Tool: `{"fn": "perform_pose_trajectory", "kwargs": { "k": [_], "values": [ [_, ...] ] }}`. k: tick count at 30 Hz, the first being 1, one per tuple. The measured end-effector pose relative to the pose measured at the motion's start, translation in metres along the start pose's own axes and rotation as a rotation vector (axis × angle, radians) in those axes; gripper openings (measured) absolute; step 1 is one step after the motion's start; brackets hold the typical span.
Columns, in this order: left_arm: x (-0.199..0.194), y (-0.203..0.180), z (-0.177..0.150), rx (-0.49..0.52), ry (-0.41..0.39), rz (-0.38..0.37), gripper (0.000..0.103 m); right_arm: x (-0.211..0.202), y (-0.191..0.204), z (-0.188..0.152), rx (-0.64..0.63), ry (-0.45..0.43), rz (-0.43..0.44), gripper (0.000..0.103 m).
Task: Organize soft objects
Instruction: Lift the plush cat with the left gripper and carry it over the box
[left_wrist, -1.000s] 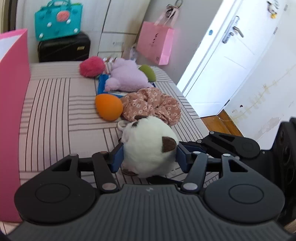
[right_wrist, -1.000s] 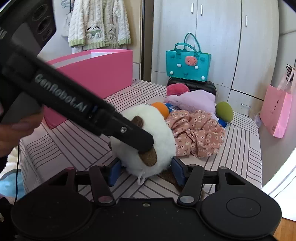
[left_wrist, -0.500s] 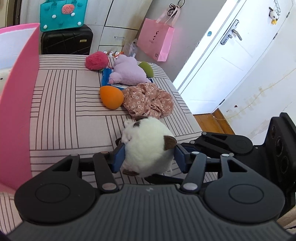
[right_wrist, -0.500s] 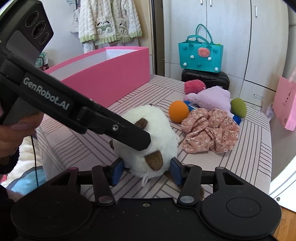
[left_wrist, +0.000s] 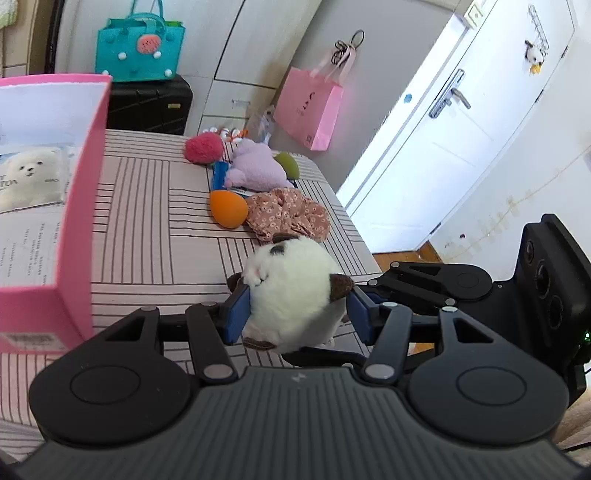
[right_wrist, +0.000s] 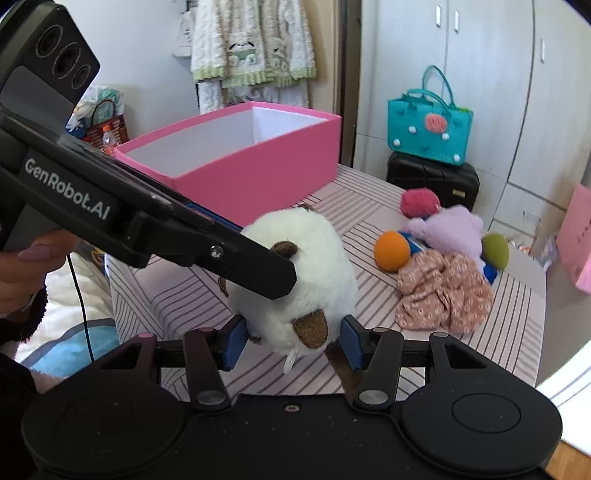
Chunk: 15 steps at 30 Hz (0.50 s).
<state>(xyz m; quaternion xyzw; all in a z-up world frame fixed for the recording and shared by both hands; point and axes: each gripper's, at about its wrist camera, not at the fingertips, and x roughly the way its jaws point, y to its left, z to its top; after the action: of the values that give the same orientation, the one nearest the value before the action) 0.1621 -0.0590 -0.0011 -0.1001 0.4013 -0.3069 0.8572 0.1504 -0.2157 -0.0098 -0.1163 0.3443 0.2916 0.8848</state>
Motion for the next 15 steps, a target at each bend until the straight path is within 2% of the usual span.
{"fn": "perform_pose_trajectory", "kwargs": {
  "k": [6, 15],
  "values": [
    [-0.026, -0.002, -0.006, 0.002, -0.032, 0.005, 0.055, -0.013, 0.019, 0.011, -0.057, -0.001, 0.003, 0.058],
    [-0.064, -0.007, -0.007, 0.021, -0.029, 0.036, 0.055, -0.032, 0.047, 0.031, -0.13, -0.005, 0.018, 0.058]
  ]
}}
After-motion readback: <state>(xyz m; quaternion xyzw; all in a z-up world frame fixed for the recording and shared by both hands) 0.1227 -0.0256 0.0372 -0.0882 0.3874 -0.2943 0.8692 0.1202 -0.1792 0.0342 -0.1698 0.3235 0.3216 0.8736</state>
